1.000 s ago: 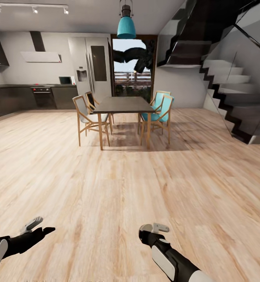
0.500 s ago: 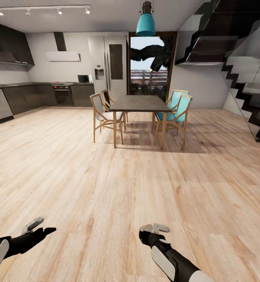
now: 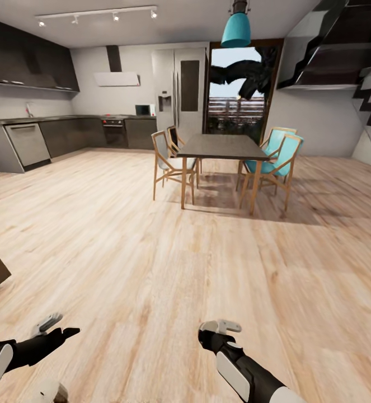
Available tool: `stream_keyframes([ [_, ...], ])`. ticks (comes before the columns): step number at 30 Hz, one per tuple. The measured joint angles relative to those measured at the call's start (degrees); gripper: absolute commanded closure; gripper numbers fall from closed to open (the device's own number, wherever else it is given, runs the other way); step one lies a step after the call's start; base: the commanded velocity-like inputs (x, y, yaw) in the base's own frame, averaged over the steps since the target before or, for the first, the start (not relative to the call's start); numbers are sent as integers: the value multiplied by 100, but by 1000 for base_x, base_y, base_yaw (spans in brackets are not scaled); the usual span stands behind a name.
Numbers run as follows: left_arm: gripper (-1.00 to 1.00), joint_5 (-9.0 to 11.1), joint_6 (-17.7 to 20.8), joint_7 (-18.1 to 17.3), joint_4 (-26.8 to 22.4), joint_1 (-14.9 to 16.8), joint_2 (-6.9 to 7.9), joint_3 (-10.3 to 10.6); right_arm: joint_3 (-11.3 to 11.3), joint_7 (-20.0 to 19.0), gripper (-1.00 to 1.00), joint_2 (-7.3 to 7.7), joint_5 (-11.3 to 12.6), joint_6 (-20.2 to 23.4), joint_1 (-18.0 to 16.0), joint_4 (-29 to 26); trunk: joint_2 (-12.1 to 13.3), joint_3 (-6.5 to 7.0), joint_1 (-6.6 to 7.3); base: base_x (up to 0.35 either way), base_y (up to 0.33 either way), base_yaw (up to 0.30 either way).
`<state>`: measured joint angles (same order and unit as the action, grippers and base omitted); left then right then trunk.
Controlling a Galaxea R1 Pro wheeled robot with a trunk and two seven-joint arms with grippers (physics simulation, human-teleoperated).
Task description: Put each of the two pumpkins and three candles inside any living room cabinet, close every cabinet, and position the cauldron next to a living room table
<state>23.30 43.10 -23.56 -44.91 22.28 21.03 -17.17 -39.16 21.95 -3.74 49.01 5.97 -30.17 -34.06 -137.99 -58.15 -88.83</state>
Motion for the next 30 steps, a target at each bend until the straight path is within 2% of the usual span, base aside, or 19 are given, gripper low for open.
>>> stream_keyframes([
  [10, -100, -7, -6, 5, 5, 0, 0, 1, -11, -7, 100, -6, -11, -9, 0, -7, 0, -41, 0, 0, 0, 216],
  [16, -100, -1, -8, 6, 10, 1, 0, 2, -26, -51, 100, -8, -31, -293, -1, -22, 0, -48, 0, 0, 0, 26],
  [30, -100, 10, -9, 6, 19, 0, 0, 9, -12, -68, 100, -35, -22, -367, -1, -15, 0, -48, 0, 0, 0, 29],
])
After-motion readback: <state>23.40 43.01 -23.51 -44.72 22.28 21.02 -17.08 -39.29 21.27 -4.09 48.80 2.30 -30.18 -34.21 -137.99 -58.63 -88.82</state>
